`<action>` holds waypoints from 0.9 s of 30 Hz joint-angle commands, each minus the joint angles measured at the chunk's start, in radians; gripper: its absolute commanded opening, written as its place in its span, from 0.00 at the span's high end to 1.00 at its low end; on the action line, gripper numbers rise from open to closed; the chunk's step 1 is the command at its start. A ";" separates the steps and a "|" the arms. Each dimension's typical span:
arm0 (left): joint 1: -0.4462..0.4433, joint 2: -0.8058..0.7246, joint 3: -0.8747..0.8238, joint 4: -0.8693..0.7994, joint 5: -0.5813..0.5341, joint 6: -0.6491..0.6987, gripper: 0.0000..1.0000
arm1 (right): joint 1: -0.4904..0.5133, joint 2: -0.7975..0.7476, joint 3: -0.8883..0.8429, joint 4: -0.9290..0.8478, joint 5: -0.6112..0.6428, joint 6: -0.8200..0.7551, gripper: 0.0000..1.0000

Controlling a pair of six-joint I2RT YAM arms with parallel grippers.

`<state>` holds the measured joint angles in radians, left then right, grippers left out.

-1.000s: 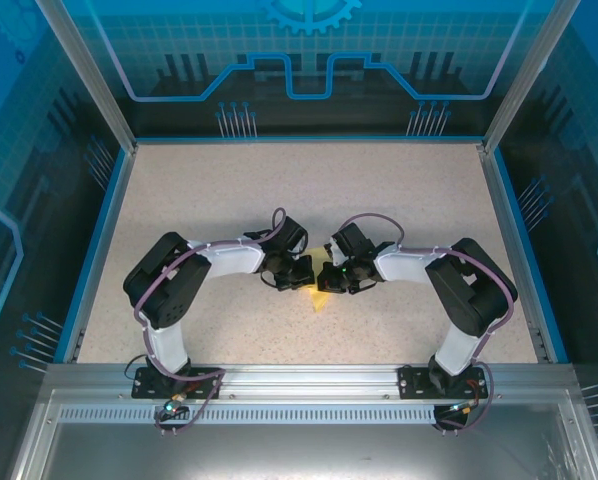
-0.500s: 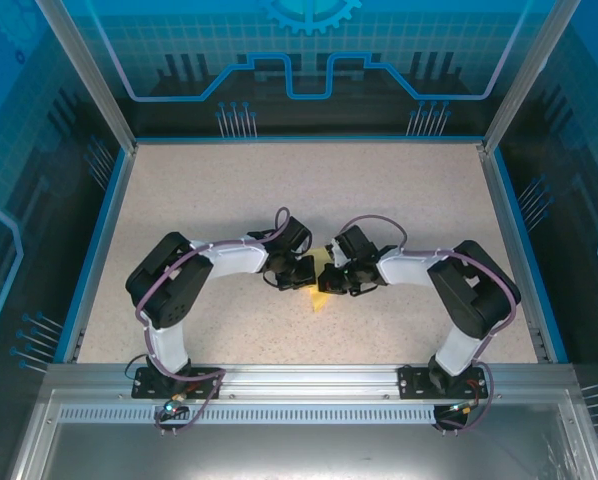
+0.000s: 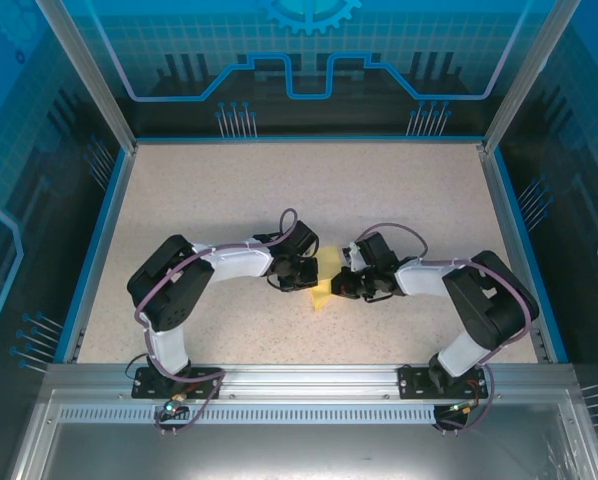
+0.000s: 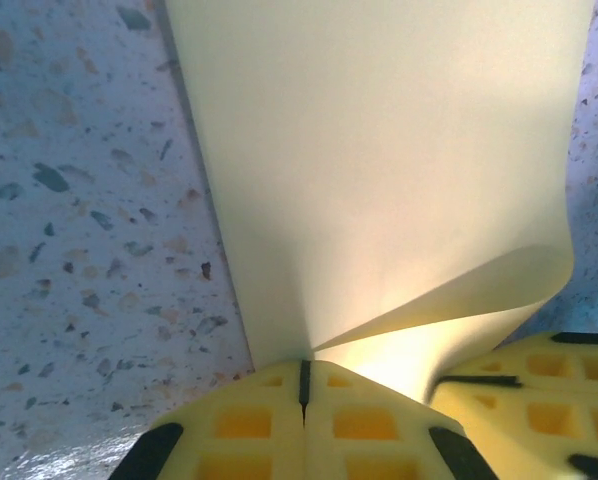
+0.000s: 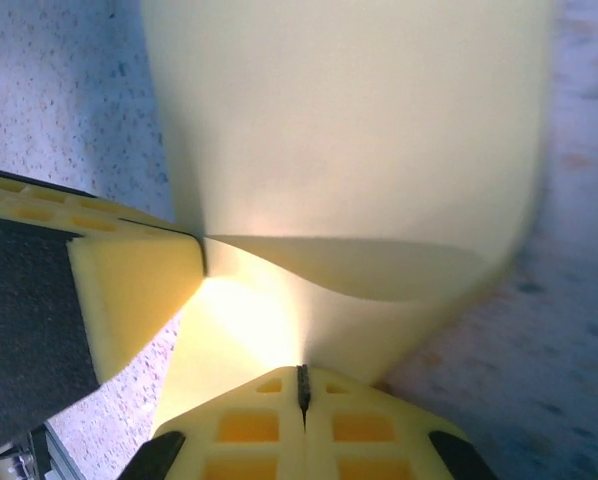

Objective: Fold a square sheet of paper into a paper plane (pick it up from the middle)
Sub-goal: Third fold the triangle at the center of the table.

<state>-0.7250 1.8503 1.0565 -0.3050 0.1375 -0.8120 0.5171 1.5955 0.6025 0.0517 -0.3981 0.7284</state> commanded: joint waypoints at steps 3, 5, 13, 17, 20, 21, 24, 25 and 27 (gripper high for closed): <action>-0.006 0.087 -0.039 -0.226 -0.130 0.018 1.00 | -0.022 -0.091 0.013 -0.078 0.053 -0.010 1.00; -0.007 0.087 -0.027 -0.226 -0.130 0.025 1.00 | -0.009 -0.095 0.037 -0.085 0.049 -0.019 1.00; -0.010 0.096 -0.012 -0.233 -0.133 0.027 1.00 | 0.028 0.073 0.128 -0.059 0.015 -0.023 1.00; -0.009 0.105 -0.013 -0.242 -0.137 0.028 1.00 | 0.012 0.104 0.134 -0.054 0.024 -0.025 1.00; -0.010 0.118 -0.013 -0.253 -0.143 0.027 1.00 | -0.032 0.107 0.112 -0.050 0.037 -0.023 1.00; -0.009 0.120 -0.016 -0.254 -0.145 0.026 1.00 | -0.051 0.107 0.101 -0.048 0.039 -0.021 1.00; -0.009 0.130 -0.022 -0.257 -0.148 0.029 1.00 | -0.118 0.098 0.069 -0.037 0.040 -0.019 1.00; -0.010 0.133 -0.023 -0.254 -0.148 0.031 1.00 | -0.141 0.092 0.062 -0.038 0.039 -0.017 1.00; -0.009 0.136 -0.024 -0.251 -0.146 0.034 1.00 | -0.174 0.077 0.057 -0.042 0.039 -0.015 1.00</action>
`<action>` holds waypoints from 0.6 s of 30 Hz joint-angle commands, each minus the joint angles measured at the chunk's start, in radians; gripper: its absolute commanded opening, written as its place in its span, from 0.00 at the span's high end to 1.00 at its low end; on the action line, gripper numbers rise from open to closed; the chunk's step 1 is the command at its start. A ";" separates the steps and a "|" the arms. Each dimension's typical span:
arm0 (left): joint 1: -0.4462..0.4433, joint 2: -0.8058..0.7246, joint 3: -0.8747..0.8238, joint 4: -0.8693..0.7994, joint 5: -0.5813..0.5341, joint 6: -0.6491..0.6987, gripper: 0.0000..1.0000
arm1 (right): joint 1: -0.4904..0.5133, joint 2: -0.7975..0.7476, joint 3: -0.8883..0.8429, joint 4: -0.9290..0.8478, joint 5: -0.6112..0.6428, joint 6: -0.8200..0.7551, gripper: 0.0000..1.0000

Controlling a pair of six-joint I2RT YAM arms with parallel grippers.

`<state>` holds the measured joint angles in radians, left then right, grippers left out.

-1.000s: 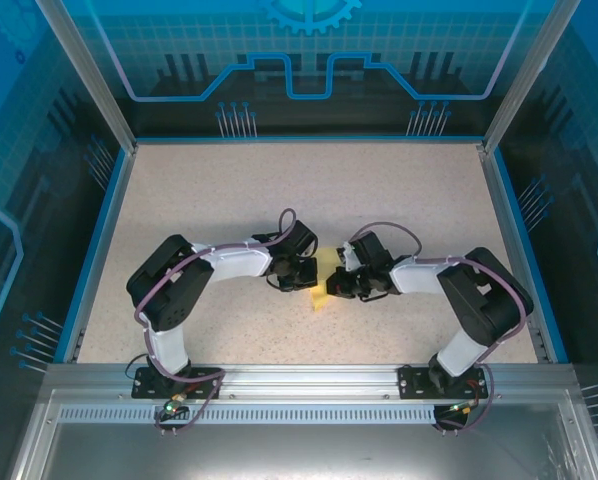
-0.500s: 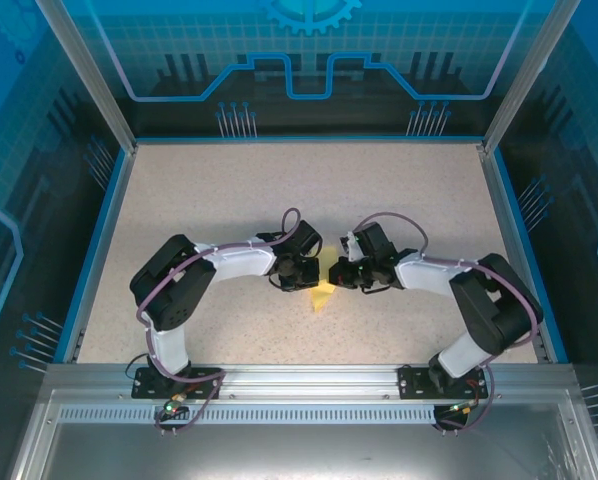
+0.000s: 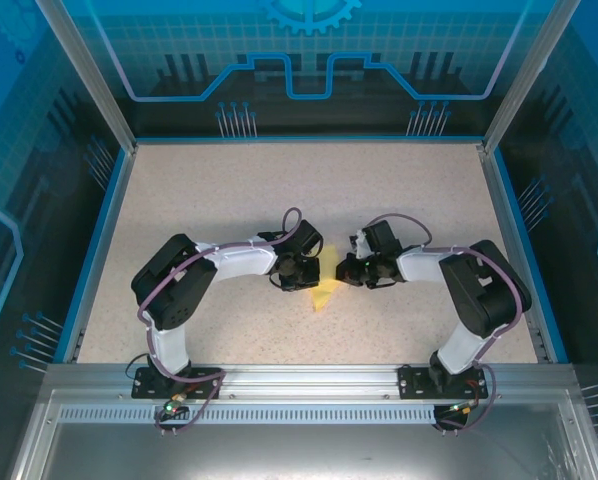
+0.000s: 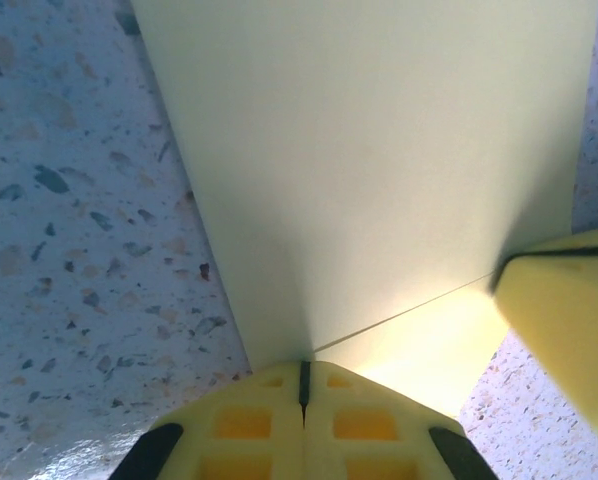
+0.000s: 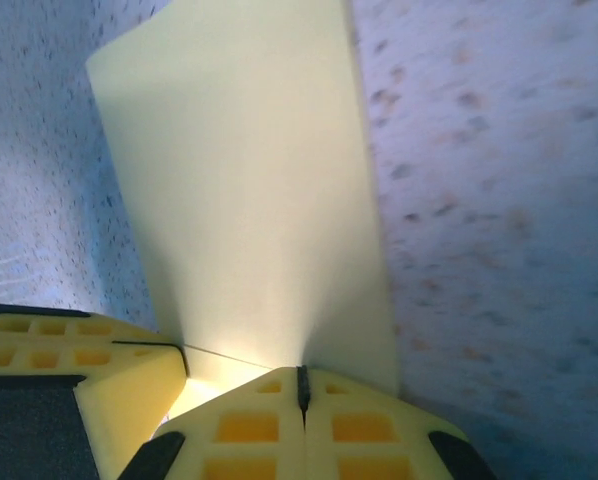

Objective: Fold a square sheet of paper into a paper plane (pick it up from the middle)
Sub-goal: Third fold the triangle at the center of the table.

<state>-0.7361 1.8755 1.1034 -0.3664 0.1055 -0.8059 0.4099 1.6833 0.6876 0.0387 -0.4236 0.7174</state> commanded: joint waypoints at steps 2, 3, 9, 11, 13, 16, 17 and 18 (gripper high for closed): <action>0.002 0.113 -0.068 -0.184 -0.115 0.028 1.00 | -0.090 -0.039 -0.018 -0.052 0.085 -0.001 1.00; 0.002 0.113 -0.067 -0.184 -0.115 0.028 1.00 | -0.095 -0.057 -0.013 -0.065 0.101 0.000 1.00; 0.001 0.109 -0.062 -0.167 -0.108 0.027 1.00 | -0.047 -0.205 -0.015 -0.114 0.179 0.041 1.00; 0.002 0.107 -0.064 -0.157 -0.102 0.023 1.00 | 0.007 -0.232 -0.024 -0.120 0.177 0.063 1.00; 0.002 0.106 -0.064 -0.152 -0.101 0.021 1.00 | 0.071 -0.246 -0.040 -0.120 0.165 0.095 1.00; 0.002 0.105 -0.067 -0.148 -0.099 0.020 1.00 | 0.164 -0.260 -0.085 -0.054 0.133 0.172 1.00; 0.002 0.104 -0.066 -0.146 -0.098 0.020 1.00 | 0.191 -0.260 -0.096 -0.034 0.122 0.202 1.00; 0.003 0.103 -0.068 -0.145 -0.099 0.018 1.00 | 0.212 -0.258 -0.103 -0.020 0.117 0.223 1.00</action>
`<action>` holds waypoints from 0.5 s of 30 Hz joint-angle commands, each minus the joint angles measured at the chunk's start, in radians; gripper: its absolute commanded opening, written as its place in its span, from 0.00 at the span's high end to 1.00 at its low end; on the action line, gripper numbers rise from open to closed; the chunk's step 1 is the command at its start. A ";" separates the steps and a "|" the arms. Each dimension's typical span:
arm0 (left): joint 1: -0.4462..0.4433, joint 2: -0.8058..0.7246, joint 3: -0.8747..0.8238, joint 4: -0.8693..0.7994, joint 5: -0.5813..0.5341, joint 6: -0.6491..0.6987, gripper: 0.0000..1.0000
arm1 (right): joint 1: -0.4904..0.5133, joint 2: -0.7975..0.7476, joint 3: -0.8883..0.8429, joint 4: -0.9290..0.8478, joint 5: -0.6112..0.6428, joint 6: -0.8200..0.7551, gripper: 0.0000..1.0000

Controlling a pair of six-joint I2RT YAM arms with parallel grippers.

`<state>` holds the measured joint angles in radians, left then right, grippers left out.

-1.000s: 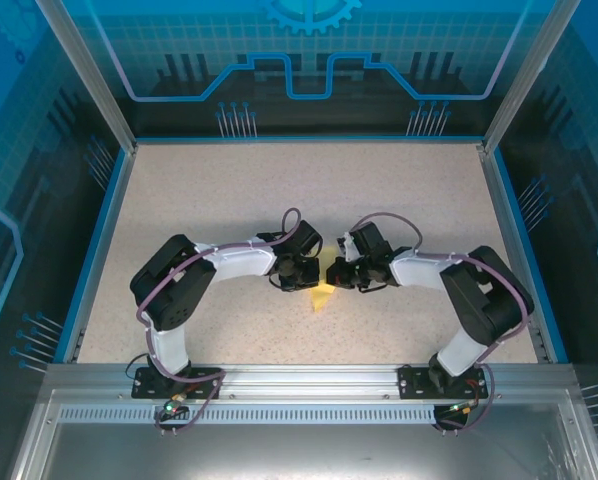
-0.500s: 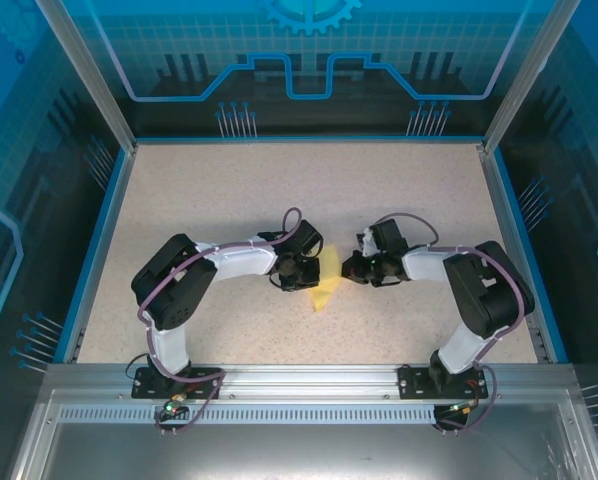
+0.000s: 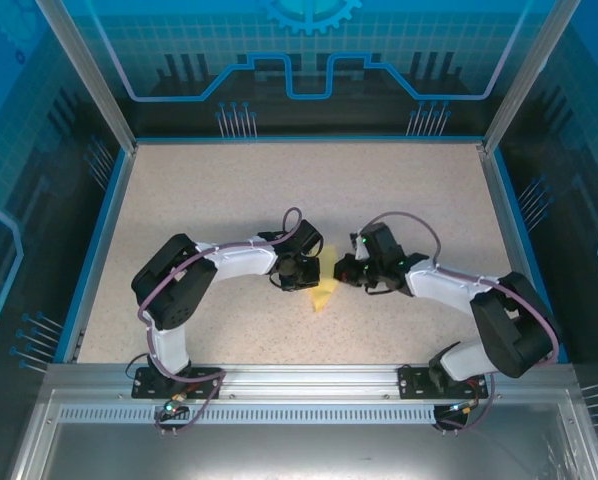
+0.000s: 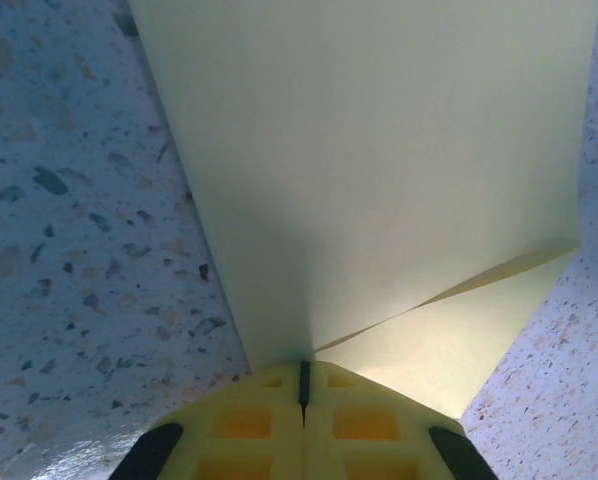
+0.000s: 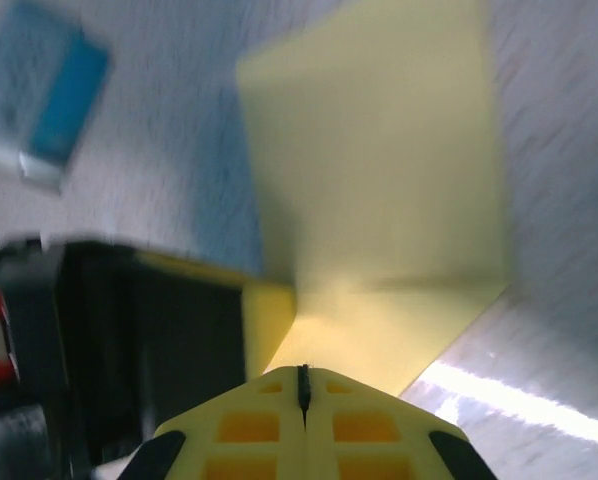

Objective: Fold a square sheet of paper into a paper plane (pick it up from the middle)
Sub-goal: Third fold the triangle at the center of the table.

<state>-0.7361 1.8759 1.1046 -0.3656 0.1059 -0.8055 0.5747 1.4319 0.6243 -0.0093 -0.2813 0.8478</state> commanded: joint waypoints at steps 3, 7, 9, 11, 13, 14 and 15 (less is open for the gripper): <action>0.002 0.103 -0.072 -0.138 -0.098 0.013 1.00 | 0.102 0.001 -0.053 0.057 -0.022 0.138 1.00; 0.001 0.101 -0.076 -0.133 -0.097 0.008 1.00 | 0.130 0.034 -0.056 0.088 -0.019 0.160 1.00; 0.002 0.100 -0.077 -0.131 -0.096 0.007 1.00 | 0.137 0.058 -0.053 0.103 -0.022 0.165 1.00; 0.002 0.098 -0.077 -0.133 -0.095 0.006 1.00 | 0.145 0.079 -0.046 0.114 -0.023 0.166 1.00; 0.002 0.096 -0.078 -0.133 -0.096 0.005 1.00 | 0.152 0.096 -0.043 0.121 -0.028 0.165 1.00; 0.002 0.095 -0.078 -0.134 -0.098 0.006 1.00 | 0.155 0.102 -0.044 0.126 -0.030 0.166 1.00; 0.002 0.095 -0.079 -0.135 -0.098 0.006 1.00 | 0.159 0.108 -0.044 0.127 -0.031 0.166 1.00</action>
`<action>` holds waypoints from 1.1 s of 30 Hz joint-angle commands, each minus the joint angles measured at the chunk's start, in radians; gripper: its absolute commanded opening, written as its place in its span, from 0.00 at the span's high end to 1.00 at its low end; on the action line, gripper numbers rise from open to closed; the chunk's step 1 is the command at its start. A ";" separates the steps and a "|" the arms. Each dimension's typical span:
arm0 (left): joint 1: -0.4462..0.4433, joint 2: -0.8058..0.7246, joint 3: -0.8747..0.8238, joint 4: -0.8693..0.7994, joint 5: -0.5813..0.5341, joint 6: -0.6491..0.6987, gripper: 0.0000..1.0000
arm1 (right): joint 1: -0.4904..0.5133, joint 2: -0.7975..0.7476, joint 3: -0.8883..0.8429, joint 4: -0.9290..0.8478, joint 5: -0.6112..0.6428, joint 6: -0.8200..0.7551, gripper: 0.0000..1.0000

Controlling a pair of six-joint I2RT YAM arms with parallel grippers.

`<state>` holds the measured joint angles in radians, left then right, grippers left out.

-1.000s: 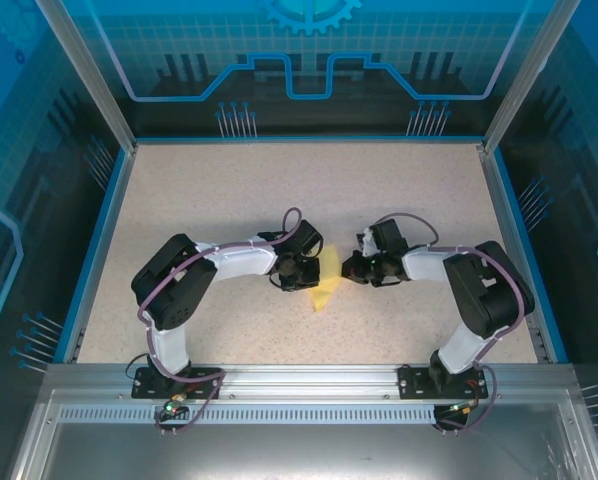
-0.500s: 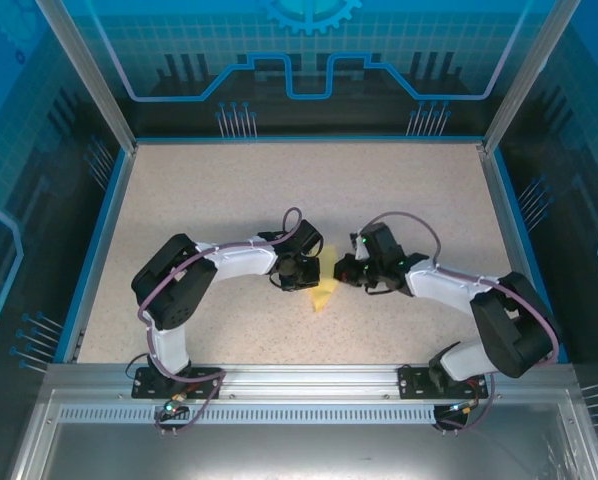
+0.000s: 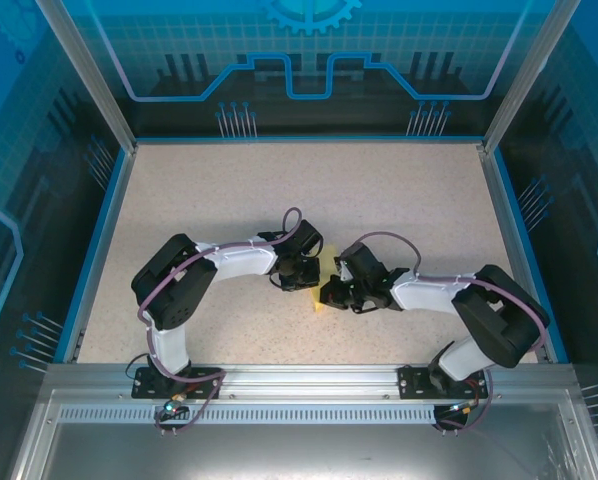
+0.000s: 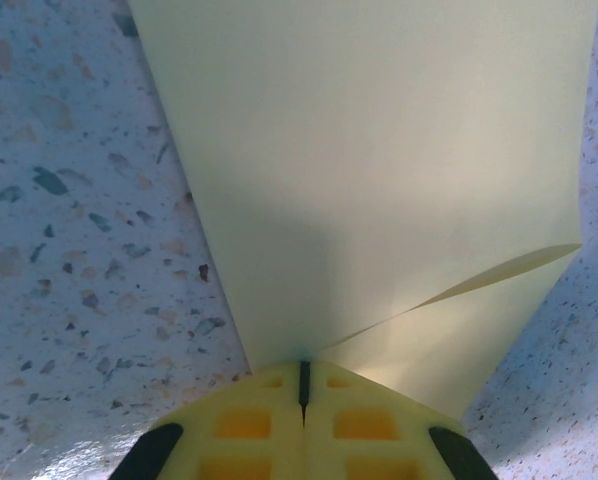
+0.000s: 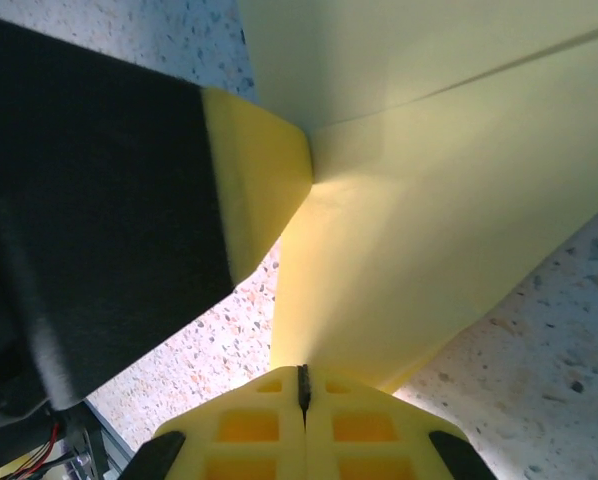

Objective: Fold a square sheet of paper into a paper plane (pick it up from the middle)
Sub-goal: Third fold the triangle at the center of the table.

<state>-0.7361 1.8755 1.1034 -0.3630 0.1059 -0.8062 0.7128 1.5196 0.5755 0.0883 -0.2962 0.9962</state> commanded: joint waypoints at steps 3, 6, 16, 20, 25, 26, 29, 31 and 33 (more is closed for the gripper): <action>0.001 0.096 -0.079 -0.136 -0.097 0.006 1.00 | 0.028 0.024 -0.003 0.030 -0.021 0.022 1.00; 0.001 0.097 -0.079 -0.135 -0.099 0.004 1.00 | 0.034 0.021 -0.013 0.025 -0.023 0.023 1.00; 0.002 0.102 -0.079 -0.139 -0.102 0.001 1.00 | 0.045 0.041 -0.036 0.011 -0.030 0.020 1.00; 0.002 0.102 -0.080 -0.139 -0.104 0.000 1.00 | 0.047 0.048 -0.040 0.000 -0.030 0.018 1.00; 0.002 0.100 -0.082 -0.139 -0.103 -0.001 1.00 | 0.048 0.007 -0.027 -0.010 -0.026 0.001 1.00; 0.001 0.099 -0.082 -0.139 -0.102 -0.001 1.00 | 0.048 -0.006 -0.021 -0.011 -0.026 -0.006 1.00; 0.003 0.097 -0.080 -0.140 -0.102 0.000 1.00 | 0.048 -0.016 0.002 -0.015 -0.030 -0.023 1.00; 0.002 0.097 -0.078 -0.140 -0.103 0.001 1.00 | 0.050 0.000 0.015 -0.015 -0.033 -0.031 1.00; 0.003 0.097 -0.076 -0.143 -0.102 0.001 1.00 | 0.049 0.026 0.023 -0.009 -0.043 -0.033 1.00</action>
<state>-0.7361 1.8748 1.1027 -0.3622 0.1055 -0.8070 0.7418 1.5272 0.5713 0.0929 -0.3176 0.9871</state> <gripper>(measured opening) 0.055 0.044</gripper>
